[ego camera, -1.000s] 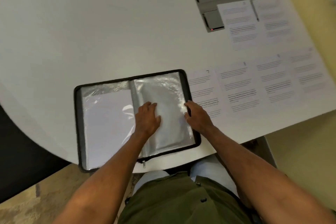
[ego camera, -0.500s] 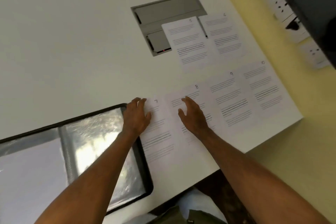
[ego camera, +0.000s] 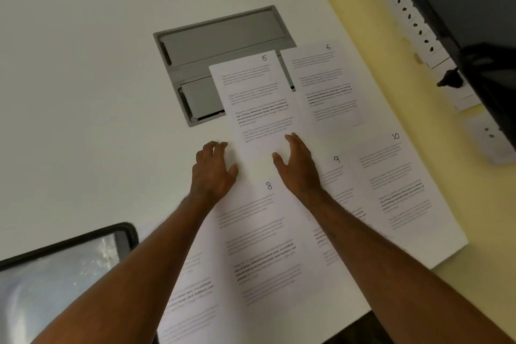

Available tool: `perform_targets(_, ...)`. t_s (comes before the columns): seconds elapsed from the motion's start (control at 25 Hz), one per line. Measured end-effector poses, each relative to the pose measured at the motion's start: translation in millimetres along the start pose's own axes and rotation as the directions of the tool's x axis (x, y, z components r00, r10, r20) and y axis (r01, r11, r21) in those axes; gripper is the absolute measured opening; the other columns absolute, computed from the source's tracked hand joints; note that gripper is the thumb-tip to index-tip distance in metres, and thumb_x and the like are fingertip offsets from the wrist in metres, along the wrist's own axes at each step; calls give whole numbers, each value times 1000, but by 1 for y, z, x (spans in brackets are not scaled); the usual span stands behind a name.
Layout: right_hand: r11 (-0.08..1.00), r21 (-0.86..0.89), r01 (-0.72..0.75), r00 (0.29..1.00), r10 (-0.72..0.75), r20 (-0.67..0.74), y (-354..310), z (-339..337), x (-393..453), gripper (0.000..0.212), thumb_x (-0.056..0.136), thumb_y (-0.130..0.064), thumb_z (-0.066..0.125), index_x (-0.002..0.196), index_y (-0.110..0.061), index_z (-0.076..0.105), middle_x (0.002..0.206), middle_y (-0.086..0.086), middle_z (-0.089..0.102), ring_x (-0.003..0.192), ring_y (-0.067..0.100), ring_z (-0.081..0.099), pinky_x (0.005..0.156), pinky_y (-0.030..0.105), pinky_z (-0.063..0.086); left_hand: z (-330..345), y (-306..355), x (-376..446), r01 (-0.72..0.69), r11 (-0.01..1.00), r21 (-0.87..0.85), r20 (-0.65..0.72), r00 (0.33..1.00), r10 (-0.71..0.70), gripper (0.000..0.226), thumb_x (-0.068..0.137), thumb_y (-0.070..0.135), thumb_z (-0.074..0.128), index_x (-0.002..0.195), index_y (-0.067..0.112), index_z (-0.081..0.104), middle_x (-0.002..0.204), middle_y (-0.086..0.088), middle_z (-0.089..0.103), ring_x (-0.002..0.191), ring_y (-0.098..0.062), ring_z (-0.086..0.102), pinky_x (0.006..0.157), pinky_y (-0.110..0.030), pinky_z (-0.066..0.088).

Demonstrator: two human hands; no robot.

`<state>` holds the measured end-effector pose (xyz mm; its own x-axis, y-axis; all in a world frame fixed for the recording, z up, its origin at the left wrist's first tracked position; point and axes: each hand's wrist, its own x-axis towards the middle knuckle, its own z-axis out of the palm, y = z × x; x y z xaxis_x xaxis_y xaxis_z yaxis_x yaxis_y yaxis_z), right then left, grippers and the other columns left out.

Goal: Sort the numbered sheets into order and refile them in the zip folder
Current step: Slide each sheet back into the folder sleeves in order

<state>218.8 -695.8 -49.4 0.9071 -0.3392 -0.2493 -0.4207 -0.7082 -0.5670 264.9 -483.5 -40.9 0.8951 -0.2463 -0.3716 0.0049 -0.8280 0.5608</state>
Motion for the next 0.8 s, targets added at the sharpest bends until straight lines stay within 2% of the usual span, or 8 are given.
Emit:
perform_targets(0.2, 993, -110, -34, 999, 30, -38, 17, 10, 51, 86, 98, -52, 59, 163, -14, 17, 172, 6, 12, 159, 24, 5, 128, 43, 18, 17, 28, 56, 31, 999, 33, -39, 999, -30, 66, 96, 38, 62, 152, 13, 36, 156, -12, 35, 139, -35, 34, 107, -52, 37)
perform_targets(0.32, 986, -154, -66, 997, 61, -39, 24, 19, 60, 95, 96, -62, 54, 164, -13, 8, 172, 7, 3, 159, 23, -1, 129, 40, 11, 23, 39, 76, 142, 990, 0, -80, 987, -141, 66, 94, 43, 62, 147, 13, 35, 149, -13, 37, 133, -34, 36, 103, -51, 39)
perform_targets(0.44, 972, -225, -74, 995, 58, -78, 26, 30, 60, 92, 99, -64, 44, 164, -12, 6, 172, 8, 0, 159, 23, -3, 127, 37, 4, 27, 48, 89, 248, 967, -54, -110, 961, -253, 68, 93, 44, 62, 146, 12, 33, 144, -14, 36, 131, -35, 35, 102, -50, 37)
perform_targets(0.56, 955, -284, -83, 991, 51, -120, 26, 36, 61, 85, 102, -62, 38, 164, -11, 9, 172, 8, 2, 159, 23, -2, 128, 37, 3, 28, 56, 97, 308, 938, -161, -106, 939, -327, 66, 92, 43, 63, 145, 14, 34, 141, -13, 36, 131, -36, 34, 103, -50, 36)
perform_targets(0.72, 950, -300, -91, 992, 60, -111, 25, 38, 62, 82, 104, -61, 33, 164, -11, 9, 172, 10, 3, 159, 25, -1, 129, 39, 5, 24, 62, 100, 375, 881, -290, -31, 916, -400, 52, 94, 44, 60, 138, 21, 43, 143, -10, 37, 131, -33, 34, 105, -51, 37)
perform_targets(0.8, 948, -303, -93, 993, 69, -91, 23, 37, 62, 82, 104, -62, 30, 164, -12, 7, 172, 9, 2, 159, 25, -2, 129, 39, 5, 17, 66, 99, 389, 805, -448, 37, 908, -418, 49, 98, 42, 60, 142, 25, 47, 148, -8, 34, 137, -31, 32, 113, -51, 35)
